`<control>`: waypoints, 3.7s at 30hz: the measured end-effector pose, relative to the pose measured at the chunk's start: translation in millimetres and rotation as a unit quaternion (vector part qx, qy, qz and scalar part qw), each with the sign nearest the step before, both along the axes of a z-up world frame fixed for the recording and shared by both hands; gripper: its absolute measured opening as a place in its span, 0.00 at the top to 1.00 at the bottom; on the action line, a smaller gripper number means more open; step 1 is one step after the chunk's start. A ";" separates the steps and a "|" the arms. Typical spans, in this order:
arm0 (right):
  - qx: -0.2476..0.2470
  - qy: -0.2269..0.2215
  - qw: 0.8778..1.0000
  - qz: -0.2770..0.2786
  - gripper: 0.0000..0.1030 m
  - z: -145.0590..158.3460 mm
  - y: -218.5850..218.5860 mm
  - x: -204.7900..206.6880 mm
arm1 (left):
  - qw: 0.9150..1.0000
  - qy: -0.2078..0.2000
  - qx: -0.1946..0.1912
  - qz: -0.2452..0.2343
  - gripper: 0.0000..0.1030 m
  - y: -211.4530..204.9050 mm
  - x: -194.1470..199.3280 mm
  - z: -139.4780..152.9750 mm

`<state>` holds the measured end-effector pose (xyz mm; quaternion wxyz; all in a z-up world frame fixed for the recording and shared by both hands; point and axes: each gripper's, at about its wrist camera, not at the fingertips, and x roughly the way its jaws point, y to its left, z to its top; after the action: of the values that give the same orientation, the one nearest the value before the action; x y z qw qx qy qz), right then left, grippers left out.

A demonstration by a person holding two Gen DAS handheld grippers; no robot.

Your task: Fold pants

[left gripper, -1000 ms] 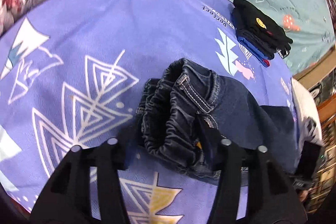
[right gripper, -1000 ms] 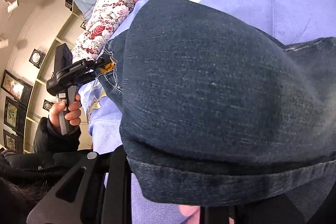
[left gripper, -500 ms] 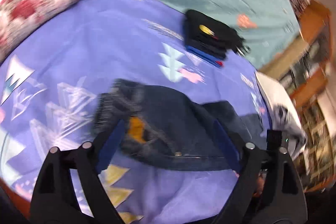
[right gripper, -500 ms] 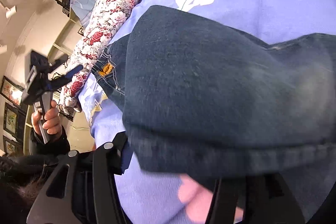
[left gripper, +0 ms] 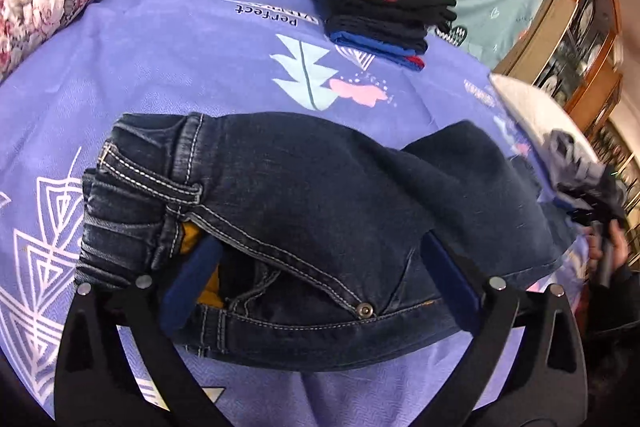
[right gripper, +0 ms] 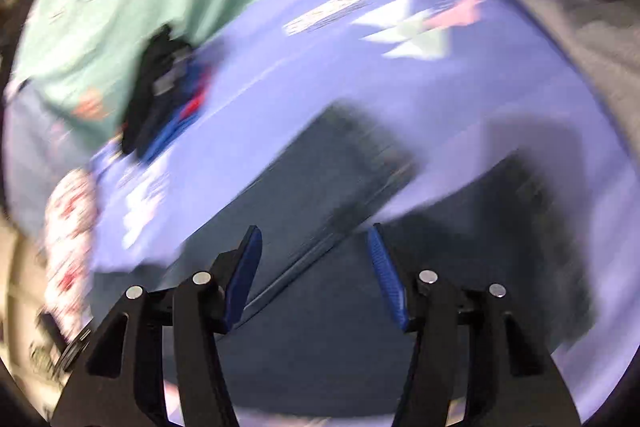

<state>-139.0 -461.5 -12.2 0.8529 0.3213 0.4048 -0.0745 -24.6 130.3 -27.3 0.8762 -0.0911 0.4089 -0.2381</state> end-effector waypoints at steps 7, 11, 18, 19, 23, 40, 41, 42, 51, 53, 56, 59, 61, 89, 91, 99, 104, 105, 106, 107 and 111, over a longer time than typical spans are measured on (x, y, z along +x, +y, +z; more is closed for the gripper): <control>-0.042 0.080 0.996 -0.022 0.58 -39.0 -26.1 46.6 | 1.000 -0.003 -0.019 -0.001 0.02 6.3 -1.2 1.0; -0.016 0.011 1.000 0.004 0.85 -29.4 -29.3 44.5 | 1.000 -0.003 -0.021 -0.001 0.02 7.4 -0.9 1.1; -0.062 -0.148 0.986 -0.046 0.87 74.3 -46.9 -41.3 | 1.000 -0.002 -0.011 -0.001 0.02 4.8 -0.8 0.3; -0.070 -0.156 0.984 -0.057 0.88 86.8 -49.9 -56.4 | 1.000 -0.002 -0.009 -0.001 0.02 4.2 -0.6 0.2; -0.094 -0.113 0.985 -0.085 0.89 84.8 -59.5 -105.4 | 1.000 -0.002 -0.010 -0.002 0.02 4.6 0.5 -0.1; -0.079 0.030 0.992 -0.098 0.90 -14.0 -59.0 -115.7 | 0.999 0.032 0.013 -0.027 0.05 13.0 -3.8 1.2; -0.079 0.034 0.991 -0.098 0.89 -17.4 -57.9 -115.4 | 0.999 0.034 0.020 -0.030 0.05 12.4 -5.3 0.4; -0.083 0.028 0.991 -0.102 0.89 -15.5 -57.5 -118.4 | 0.998 0.035 0.029 -0.032 0.05 10.7 -6.6 -0.2; -0.107 -0.090 0.989 -0.041 0.70 47.9 -5.1 -107.5 | 0.994 0.048 0.087 -0.043 0.05 8.9 -25.3 2.3; -0.109 -0.051 0.993 -0.001 0.70 35.8 10.6 -87.0 | 0.994 0.048 0.090 -0.044 0.06 10.8 -30.1 0.8; -0.081 0.073 0.994 0.020 0.71 -19.6 6.1 -64.8 | 0.994 0.038 0.093 -0.047 0.06 11.4 -35.4 -1.6; -0.063 0.066 0.996 0.006 0.71 -21.0 2.3 -65.9 | 0.995 0.037 0.082 -0.046 0.05 14.1 -36.9 0.5; -0.067 0.014 0.997 0.036 0.70 9.5 20.9 -55.7 | 0.996 0.041 0.058 -0.055 0.05 15.4 -36.1 8.6; 0.143 0.175 0.852 0.472 0.54 -23.9 271.6 206.6 | 0.990 -0.022 -0.025 -0.140 0.03 -18.5 -44.9 -4.9; 0.169 0.192 0.849 0.462 0.54 -36.5 265.1 211.6 | 0.990 -0.021 -0.024 -0.140 0.03 -18.7 -44.7 -5.0; 0.210 0.166 0.846 0.460 0.64 -47.6 294.1 231.8 | 0.991 -0.018 -0.015 -0.134 0.03 -20.3 -43.0 -6.9; 0.197 0.108 0.870 0.438 0.83 -50.9 279.0 222.0 | 0.990 -0.015 -0.011 -0.136 0.03 -22.1 -44.0 -7.0; 0.197 0.106 0.872 0.436 0.84 -50.3 277.7 222.6 | 0.990 -0.015 -0.012 -0.136 0.03 -21.9 -43.9 -7.2; 0.202 0.105 0.876 0.426 0.87 -49.8 271.9 224.2 | 0.991 -0.015 -0.011 -0.136 0.03 -21.6 -44.0 -7.2; 0.205 0.097 0.887 0.401 0.88 -47.5 259.0 228.2 | 0.991 -0.015 -0.011 -0.136 0.03 -21.6 -44.1 -7.2; 0.189 0.065 0.922 0.332 0.88 -25.4 205.0 228.5 | 0.991 -0.015 -0.009 -0.135 0.03 -21.9 -44.6 -6.9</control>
<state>89.6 -256.5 -37.6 0.7239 0.3185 0.5490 0.2704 -69.2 108.4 -34.2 0.8410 -0.0394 0.4023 -0.3595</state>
